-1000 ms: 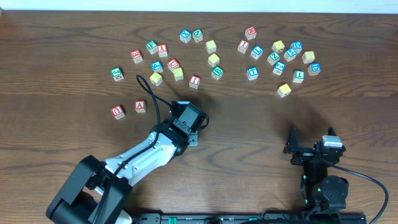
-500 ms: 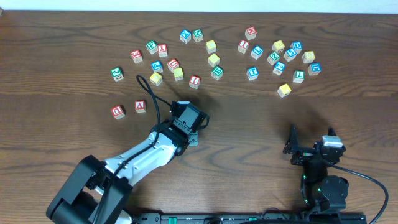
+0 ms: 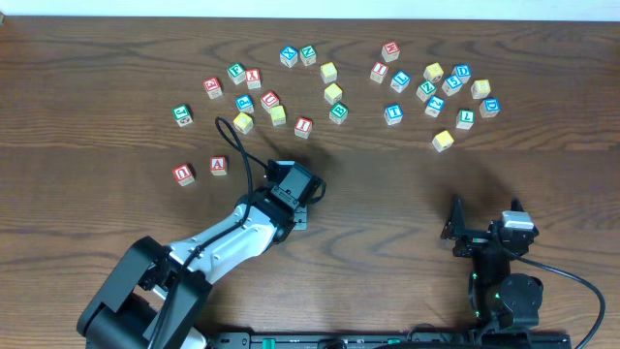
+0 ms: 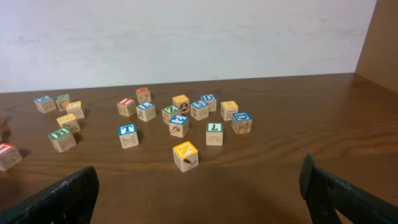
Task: Spell out ROBOT
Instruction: 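Set the O block beside R and open the left gripper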
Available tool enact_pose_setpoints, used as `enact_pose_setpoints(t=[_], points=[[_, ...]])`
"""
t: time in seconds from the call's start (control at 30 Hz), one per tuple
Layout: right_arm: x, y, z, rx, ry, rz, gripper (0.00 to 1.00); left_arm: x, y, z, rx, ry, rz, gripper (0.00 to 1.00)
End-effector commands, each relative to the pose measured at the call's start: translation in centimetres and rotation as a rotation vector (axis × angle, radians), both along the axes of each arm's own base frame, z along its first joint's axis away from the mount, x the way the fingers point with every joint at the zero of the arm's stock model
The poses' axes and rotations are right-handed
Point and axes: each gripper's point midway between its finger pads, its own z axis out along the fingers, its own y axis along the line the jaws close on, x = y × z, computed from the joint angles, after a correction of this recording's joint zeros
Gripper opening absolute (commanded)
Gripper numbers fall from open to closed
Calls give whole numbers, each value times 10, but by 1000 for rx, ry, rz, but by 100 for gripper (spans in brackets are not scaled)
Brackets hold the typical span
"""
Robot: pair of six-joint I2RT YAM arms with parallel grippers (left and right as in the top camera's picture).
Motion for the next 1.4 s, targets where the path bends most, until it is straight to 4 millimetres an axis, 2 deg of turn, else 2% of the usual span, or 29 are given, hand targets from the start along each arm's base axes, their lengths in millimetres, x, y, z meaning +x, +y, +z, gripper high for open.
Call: enact_pose_setpoints(t=[0.0,0.2,1.37], points=[[0,-2,0,-11,-2,-6,99,-5,5,-7,24,18,-7,35],[0,-2,0,-11,-2,-6,99,-5,5,-7,25,17,-8,40],[0,-2,0,-11,-2,-6,99,4,-2,1,14,-10,-28,40]])
